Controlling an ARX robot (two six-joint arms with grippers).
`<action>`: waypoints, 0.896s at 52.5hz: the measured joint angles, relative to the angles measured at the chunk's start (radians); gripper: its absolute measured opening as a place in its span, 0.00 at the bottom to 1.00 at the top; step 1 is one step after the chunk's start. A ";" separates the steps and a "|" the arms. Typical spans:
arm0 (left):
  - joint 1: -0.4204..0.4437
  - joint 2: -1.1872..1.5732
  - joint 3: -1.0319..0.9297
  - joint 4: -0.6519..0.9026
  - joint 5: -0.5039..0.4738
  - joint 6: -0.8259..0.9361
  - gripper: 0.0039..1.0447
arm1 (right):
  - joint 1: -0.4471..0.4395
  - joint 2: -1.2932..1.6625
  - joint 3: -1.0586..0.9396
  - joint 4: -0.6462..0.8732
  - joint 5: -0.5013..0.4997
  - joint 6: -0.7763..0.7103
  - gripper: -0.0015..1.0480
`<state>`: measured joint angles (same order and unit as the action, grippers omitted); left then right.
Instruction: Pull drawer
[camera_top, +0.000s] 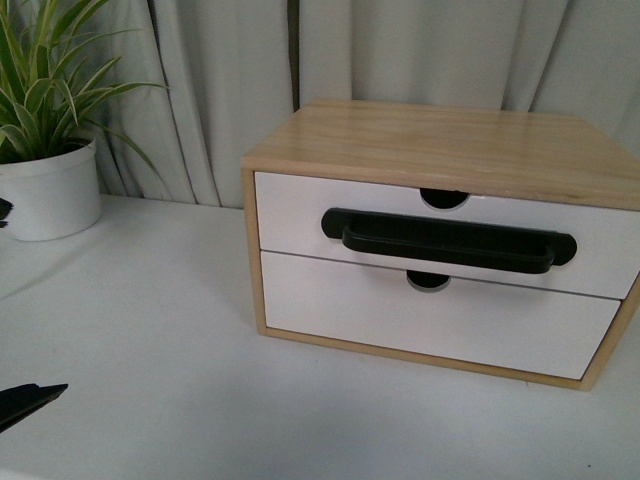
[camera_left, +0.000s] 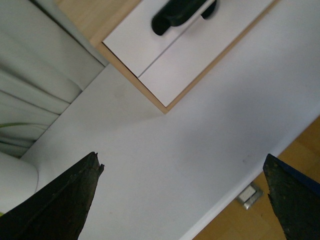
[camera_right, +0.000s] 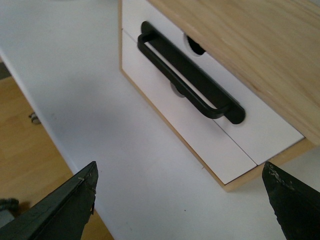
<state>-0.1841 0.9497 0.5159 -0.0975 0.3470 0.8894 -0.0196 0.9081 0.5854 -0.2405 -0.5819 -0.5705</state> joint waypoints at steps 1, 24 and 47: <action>-0.002 0.019 0.017 -0.016 0.002 0.026 0.95 | 0.002 0.007 0.006 -0.006 -0.001 -0.010 0.91; -0.158 0.367 0.313 -0.242 -0.026 0.332 0.95 | 0.075 0.209 0.156 -0.113 -0.013 -0.358 0.91; -0.259 0.582 0.471 -0.119 -0.040 0.336 0.95 | 0.080 0.345 0.171 -0.019 0.013 -0.412 0.91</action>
<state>-0.4431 1.5318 0.9867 -0.2161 0.3073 1.2259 0.0605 1.2530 0.7567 -0.2600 -0.5686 -0.9829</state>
